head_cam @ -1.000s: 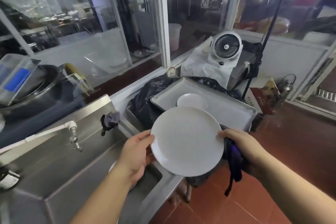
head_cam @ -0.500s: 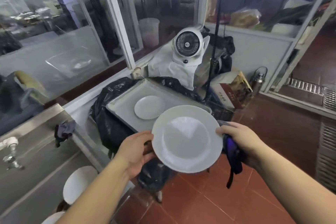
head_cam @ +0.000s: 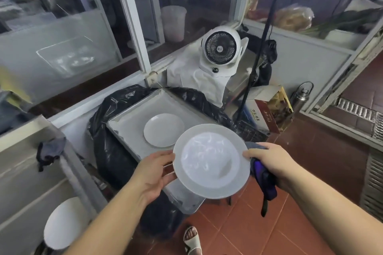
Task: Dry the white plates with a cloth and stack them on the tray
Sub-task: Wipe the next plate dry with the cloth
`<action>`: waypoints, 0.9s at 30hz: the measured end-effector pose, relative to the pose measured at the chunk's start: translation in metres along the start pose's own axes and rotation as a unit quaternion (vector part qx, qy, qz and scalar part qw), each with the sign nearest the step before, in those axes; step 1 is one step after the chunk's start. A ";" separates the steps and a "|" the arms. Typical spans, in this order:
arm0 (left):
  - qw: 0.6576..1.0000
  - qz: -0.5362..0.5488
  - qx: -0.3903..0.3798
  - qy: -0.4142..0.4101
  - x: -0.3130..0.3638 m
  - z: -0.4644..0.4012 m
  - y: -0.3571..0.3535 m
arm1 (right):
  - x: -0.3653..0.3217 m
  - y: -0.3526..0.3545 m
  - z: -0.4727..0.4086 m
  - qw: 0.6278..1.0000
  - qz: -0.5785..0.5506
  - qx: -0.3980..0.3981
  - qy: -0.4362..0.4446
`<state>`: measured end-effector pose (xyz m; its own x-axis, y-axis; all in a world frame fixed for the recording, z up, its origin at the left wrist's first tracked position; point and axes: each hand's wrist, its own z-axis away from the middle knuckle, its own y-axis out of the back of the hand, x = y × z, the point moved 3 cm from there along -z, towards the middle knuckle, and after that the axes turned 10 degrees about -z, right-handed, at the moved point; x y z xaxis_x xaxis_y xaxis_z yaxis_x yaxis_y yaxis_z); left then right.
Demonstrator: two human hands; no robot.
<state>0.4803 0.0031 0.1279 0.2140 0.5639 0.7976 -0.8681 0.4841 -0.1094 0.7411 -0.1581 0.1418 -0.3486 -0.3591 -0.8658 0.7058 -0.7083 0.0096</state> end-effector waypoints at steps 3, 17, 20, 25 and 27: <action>1.000 0.014 0.007 0.013 0.013 -0.033 0.010 | -0.019 -0.020 -0.036 1.000 0.027 -0.005 0.004; 0.985 0.045 0.146 0.076 0.020 -0.147 0.074 | -0.048 -0.142 -0.213 0.978 0.178 -0.105 -0.023; 0.977 0.041 0.188 0.095 0.016 -0.171 0.079 | -0.050 -0.167 -0.257 0.964 0.231 -0.131 -0.022; 0.949 0.040 0.286 0.129 0.009 -0.212 0.083 | -0.050 -0.207 -0.330 0.931 0.306 -0.196 0.005; 0.938 0.023 0.317 0.140 0.006 -0.226 0.083 | -0.047 -0.221 -0.353 0.916 0.335 -0.220 0.016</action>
<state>0.5109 0.1976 -0.0103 0.2027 0.7708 0.6040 -0.9520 0.0106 0.3060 0.8187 0.2297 0.0039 0.2683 -0.6000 -0.7536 0.9372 -0.0184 0.3483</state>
